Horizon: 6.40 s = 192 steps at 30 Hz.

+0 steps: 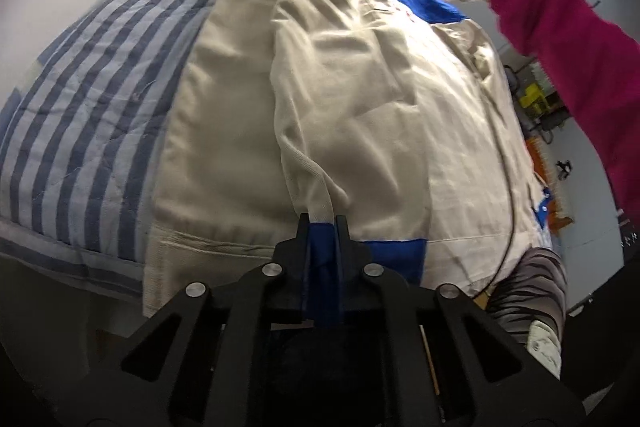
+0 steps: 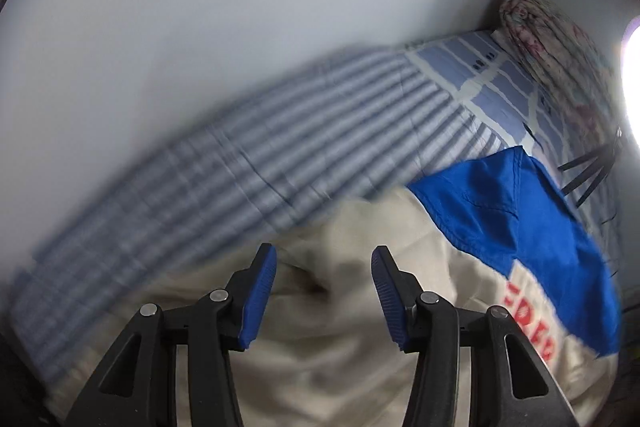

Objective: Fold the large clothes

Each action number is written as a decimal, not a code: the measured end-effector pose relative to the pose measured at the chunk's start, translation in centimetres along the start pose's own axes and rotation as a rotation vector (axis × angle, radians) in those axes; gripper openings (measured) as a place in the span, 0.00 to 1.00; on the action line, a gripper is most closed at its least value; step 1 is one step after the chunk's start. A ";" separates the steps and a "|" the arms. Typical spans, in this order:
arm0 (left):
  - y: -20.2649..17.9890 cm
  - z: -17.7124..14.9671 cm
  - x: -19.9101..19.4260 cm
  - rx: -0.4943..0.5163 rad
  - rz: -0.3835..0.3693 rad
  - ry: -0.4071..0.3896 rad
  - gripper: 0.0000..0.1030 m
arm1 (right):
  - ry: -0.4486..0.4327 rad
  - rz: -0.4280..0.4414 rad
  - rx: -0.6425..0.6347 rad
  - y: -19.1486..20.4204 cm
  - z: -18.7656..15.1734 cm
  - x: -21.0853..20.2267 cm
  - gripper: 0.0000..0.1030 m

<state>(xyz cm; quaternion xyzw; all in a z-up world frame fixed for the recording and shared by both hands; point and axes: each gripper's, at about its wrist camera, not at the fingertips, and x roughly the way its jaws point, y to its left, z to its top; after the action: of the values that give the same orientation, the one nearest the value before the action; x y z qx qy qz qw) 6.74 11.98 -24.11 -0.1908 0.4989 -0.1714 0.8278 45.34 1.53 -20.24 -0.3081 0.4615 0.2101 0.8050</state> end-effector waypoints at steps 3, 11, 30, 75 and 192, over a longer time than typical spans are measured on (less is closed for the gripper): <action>-0.9 -0.1 0.0 0.035 -0.032 0.009 0.06 | 0.039 -0.046 -0.003 -2.3 -1.2 0.9 0.49; -2.4 0.1 0.8 0.099 -0.062 0.032 0.06 | -0.007 -0.193 -0.260 0.5 -1.2 0.1 0.55; -1.7 -0.1 -0.3 0.077 -0.070 0.009 0.04 | 0.013 -0.188 -0.492 5.8 -0.2 -0.5 0.10; 2.7 -1.3 -4.6 -0.095 0.125 -0.025 0.33 | -0.113 0.211 0.303 0.4 -1.5 -1.4 0.36; -17.5 -1.4 8.8 0.535 0.287 -0.032 0.18 | -0.182 0.635 1.034 -5.0 -33.2 -0.3 0.02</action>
<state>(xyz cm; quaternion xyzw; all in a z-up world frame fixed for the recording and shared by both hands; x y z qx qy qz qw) 7.78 -7.60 -22.82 0.1038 0.4450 -0.1751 0.8721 27.94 -25.03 -31.21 0.2938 0.5025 0.2140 0.7845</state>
